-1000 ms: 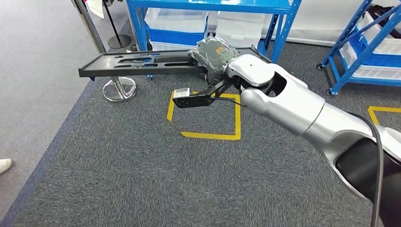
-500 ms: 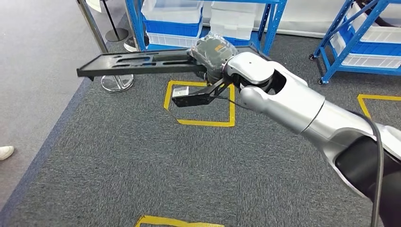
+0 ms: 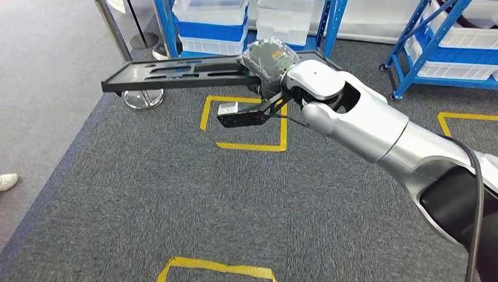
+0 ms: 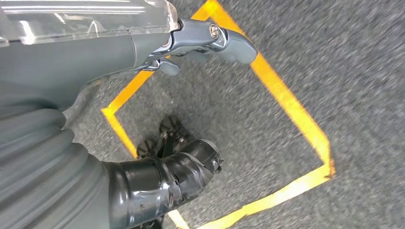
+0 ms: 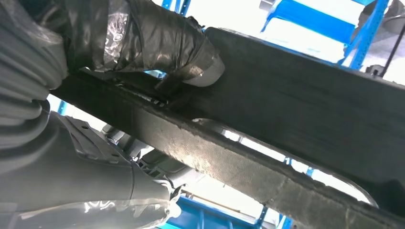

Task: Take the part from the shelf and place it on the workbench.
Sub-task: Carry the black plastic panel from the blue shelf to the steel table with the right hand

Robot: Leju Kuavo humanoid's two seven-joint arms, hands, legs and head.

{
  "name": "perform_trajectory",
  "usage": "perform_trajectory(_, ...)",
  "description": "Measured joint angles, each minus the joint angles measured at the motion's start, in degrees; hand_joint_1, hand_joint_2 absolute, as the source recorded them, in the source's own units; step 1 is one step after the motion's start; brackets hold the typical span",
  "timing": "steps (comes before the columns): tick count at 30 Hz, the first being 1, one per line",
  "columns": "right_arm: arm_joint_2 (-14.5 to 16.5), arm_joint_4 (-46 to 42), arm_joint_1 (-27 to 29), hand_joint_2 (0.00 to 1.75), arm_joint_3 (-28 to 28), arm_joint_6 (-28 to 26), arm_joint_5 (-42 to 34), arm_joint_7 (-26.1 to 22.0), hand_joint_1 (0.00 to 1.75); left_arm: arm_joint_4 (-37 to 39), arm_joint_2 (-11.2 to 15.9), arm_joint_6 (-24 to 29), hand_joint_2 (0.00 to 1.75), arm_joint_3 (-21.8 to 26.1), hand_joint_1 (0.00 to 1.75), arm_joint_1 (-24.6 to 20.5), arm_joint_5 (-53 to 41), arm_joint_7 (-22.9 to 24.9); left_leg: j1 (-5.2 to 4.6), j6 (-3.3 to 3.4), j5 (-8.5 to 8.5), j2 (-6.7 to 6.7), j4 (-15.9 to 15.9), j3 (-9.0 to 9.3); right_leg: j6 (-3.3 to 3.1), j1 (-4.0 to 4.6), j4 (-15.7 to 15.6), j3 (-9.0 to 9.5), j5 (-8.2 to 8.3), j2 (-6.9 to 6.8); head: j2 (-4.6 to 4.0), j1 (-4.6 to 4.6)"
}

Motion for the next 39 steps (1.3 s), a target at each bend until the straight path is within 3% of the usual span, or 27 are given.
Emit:
perform_trajectory(2, -0.05, 0.01, 0.01, 1.75, 0.0, -0.01, 0.0, 0.04, 1.75, 0.01, 0.05, -0.02, 1.75, -0.01, 0.0, -0.02, 0.0, -0.01, 0.1, 0.28, 0.43, 0.13, -1.05, 0.1, 0.54, -0.07, 0.04, -0.12, 0.05, 0.03, 0.0, 0.01)
perform_trajectory(4, -0.13, 0.02, -0.15, 1.75, 0.0, -0.01, 0.0, 0.07, 1.75, 0.01, 0.06, -0.02, 1.75, -0.02, 0.0, -0.04, 0.0, -0.01, 0.46, 0.59, 1.05, 0.36, -2.15, 0.3, 1.22, -0.09, 2.28, -1.21, -1.75, 0.18, 0.0, 0.02)
perform_trajectory(7, -0.28, 0.04, -0.18, 1.75, 0.0, 0.01, 0.0, 0.17, 1.75, 0.01, -0.03, -0.03, 1.75, -0.02, 0.0, -0.04, -0.02, -0.01, 0.6, 0.79, 1.41, 0.52, -2.43, -0.02, 2.14, -0.68, 12.41, -5.73, -7.02, 0.29, 0.0, 0.03)
perform_trajectory(8, -0.34, 0.05, -0.03, 1.75, 0.0, 0.02, 0.0, 0.2, 1.75, 0.01, -0.05, -0.03, 1.75, -0.02, 0.0, -0.05, -0.06, -0.01, 0.65, 0.79, 1.43, 0.53, -2.29, -0.17, 2.44, -1.02, 15.07, -6.89, -7.69, 0.28, 0.0, 0.03)
perform_trajectory(9, -0.39, 0.07, 0.1, 1.75, 0.0, 0.03, 0.01, 0.23, 1.75, 0.01, -0.05, -0.03, 1.75, -0.03, 0.0, -0.06, -0.12, -0.01, 0.75, 0.74, 1.41, 0.52, -2.09, -0.29, 2.72, -1.36, 15.8, -7.18, -7.29, 0.26, 0.0, 0.03)
perform_trajectory(10, -0.45, 0.08, 0.16, 1.75, 0.0, 0.04, 0.01, 0.27, 1.75, 0.01, -0.05, -0.02, 1.75, -0.03, 0.0, -0.04, -0.19, -0.01, 0.9, 0.62, 1.35, 0.5, -1.81, -0.39, 2.99, -1.72, 14.31, -6.4, -5.82, 0.24, 0.0, 0.03)
perform_trajectory(11, -0.51, 0.09, 0.15, 1.75, 0.0, 0.04, 0.02, 0.32, 1.75, 0.01, -0.05, -0.02, 1.75, -0.04, 0.0, -0.03, -0.25, -0.01, 1.06, 0.41, 1.21, 0.47, -1.43, -0.5, 3.24, -2.03, 10.98, -4.75, -3.66, 0.2, 0.0, 0.03)
perform_trajectory(13, -0.6, 0.1, -0.03, 1.75, 0.0, 0.04, 0.08, 0.38, 1.75, 0.01, -0.04, -0.01, 1.75, -0.04, 0.0, 0.0, -0.33, 0.01, 1.19, -0.18, 0.87, 0.39, -0.52, -0.94, 3.45, -2.22, 4.05, -1.51, -0.88, 0.17, 0.0, 0.04)
perform_trajectory(14, -0.62, 0.1, -0.09, 1.75, 0.01, 0.06, 0.21, 0.41, 1.75, 0.01, -0.05, 0.0, 1.75, -0.04, 0.0, -0.02, -0.37, 0.03, 1.12, -0.55, 0.84, 0.3, -0.14, -1.32, 3.29, -2.15, 2.21, -0.81, -0.46, 0.19, 0.0, 0.02)
perform_trajectory(17, -0.72, 0.14, -0.12, 1.75, 0.15, 0.35, 1.16, 0.69, 1.75, 0.01, -0.07, 0.02, 1.75, -0.04, 0.0, -0.04, -0.42, 0.08, 1.05, -1.58, 1.35, -0.05, 0.11, -2.23, 2.29, -1.75, 1.6, -1.25, -0.42, 0.16, 0.0, -0.06)
perform_trajectory(19, -0.79, 0.18, -0.23, 1.75, 0.37, 0.46, 1.69, 0.85, 1.75, 0.01, -0.04, 0.02, 1.75, -0.04, 0.0, 0.06, -0.42, 0.07, 1.25, -2.07, 0.3, -0.17, 1.29, -2.98, 1.43, -1.85, 1.23, -1.42, 0.07, -0.2, 0.0, -0.07)
perform_trajectory(20, -0.78, 0.19, -0.31, 1.75, 0.5, 0.48, 1.85, 0.88, 1.75, 0.01, -0.03, 0.02, 1.75, -0.05, 0.0, 0.08, -0.42, 0.04, 1.31, -2.23, -1.12, -0.22, 3.34, -3.9, 1.02, -1.96, 1.01, -1.46, 0.3, -0.4, 0.0, -0.08)
perform_trajectory(23, -0.72, 0.25, -0.37, 1.75, 1.01, 0.49, 2.01, 0.9, 1.75, 0.01, -0.02, 0.01, 1.75, -0.06, 0.0, 0.09, -0.42, -0.02, 1.32, -2.49, -6.22, -0.21, 14.01, -8.44, 0.52, -1.61, 0.91, -1.6, 0.52, -1.09, 0.0, -0.09)
perform_trajectory(24, -0.72, 0.27, -0.34, 1.75, 1.18, 0.5, 2.04, 0.89, 1.75, 0.01, -0.02, 0.0, 1.75, -0.06, 0.0, 0.1, -0.43, -0.03, 1.3, -2.43, -6.7, -0.2, 16.17, -9.3, 0.47, -1.44, 0.95, -1.62, 0.51, -1.41, 0.0, -0.09)
perform_trajectory(25, -0.72, 0.29, -0.33, 1.75, 1.32, 0.51, 2.07, 0.89, 1.75, 0.01, -0.03, -0.01, 1.75, -0.06, 0.0, 0.1, -0.43, -0.03, 1.28, -2.28, -6.11, -0.17, 16.18, -9.15, 0.42, -1.29, 1.0, -1.62, 0.49, -1.76, 0.0, -0.08)
perform_trajectory(27, -0.72, 0.29, -0.39, 1.75, 1.42, 0.51, 2.1, 0.87, 1.75, 0.01, -0.02, -0.01, 1.75, -0.06, 0.0, 0.1, -0.42, -0.08, 1.1, -1.74, -2.75, 0.45, 10.27, -5.96, 0.35, -1.06, 1.12, -1.51, 0.36, -2.51, 0.0, -0.08)
perform_trajectory(29, -0.73, 0.3, -0.57, 1.75, 1.42, 0.5, 2.11, 0.87, 1.75, 0.01, 0.0, -0.01, 1.75, -0.06, 0.0, 0.01, -0.42, -0.16, 0.45, -1.12, -0.45, 2.38, 3.17, -2.31, 0.43, -0.73, 1.23, -1.47, 0.2, -3.29, 0.0, -0.07)
perform_trajectory(31, -0.74, 0.31, -0.71, 1.75, 1.42, 0.5, 2.12, 0.87, 1.75, 0.01, -0.02, -0.01, 1.75, -0.05, 0.0, -0.06, -0.43, -0.22, -0.14, -0.68, -0.13, 3.18, 0.53, -1.29, 0.69, -0.44, 1.22, -1.57, 0.22, -4.18, 0.0, -0.07)
perform_trajectory(33, -0.73, 0.3, -0.74, 1.75, 1.42, 0.5, 2.12, 0.87, 1.75, 0.01, -0.03, -0.01, 1.75, -0.05, 0.0, -0.03, -0.44, -0.26, -0.06, -0.23, 0.3, 2.08, 0.15, -1.48, 1.05, -0.37, 1.14, -1.55, 0.16, -5.07, 0.0, -0.07)
perform_trajectory(34, -0.73, 0.3, -0.77, 1.75, 1.42, 0.49, 2.12, 0.87, 1.75, 0.01, -0.04, -0.01, 1.75, -0.05, 0.0, 0.0, -0.44, -0.29, 0.08, 0.04, 0.52, 1.53, -0.08, -1.47, 1.3, -0.48, 1.48, -1.6, -0.28, -4.66, 0.0, -0.05)
perform_trajectory(36, -0.79, 0.3, -0.86, 1.75, 1.42, 0.48, 2.12, 0.87, 1.75, 0.01, -0.05, -0.02, 1.75, -0.07, 0.0, 0.02, -0.44, -0.33, 0.37, 0.66, 0.98, 0.56, -0.51, -1.44, 1.79, -0.76, 5.07, -3.0, -2.87, -2.33, 0.0, -0.04)
perform_trajectory(37, -0.85, 0.31, -0.84, 1.75, 1.42, 0.48, 2.13, 0.87, 1.75, 0.01, -0.05, -0.02, 1.75, -0.07, 0.0, 0.0, -0.44, -0.34, 0.34, 0.84, 1.1, 0.05, -0.53, -1.55, 1.95, -0.92, 8.53, -4.47, -4.76, -0.98, 0.0, -0.04)
perform_trajectory(39, -0.97, 0.34, -0.64, 1.75, 1.42, 0.49, 2.13, 0.87, 1.75, 0.01, -0.05, -0.02, 1.75, -0.07, 0.0, -0.03, -0.44, -0.34, 0.3, 1.07, 1.25, -1.11, -0.48, -1.75, 2.15, -1.0, 15.56, -7.69, -7.59, 0.02, 0.0, -0.05)
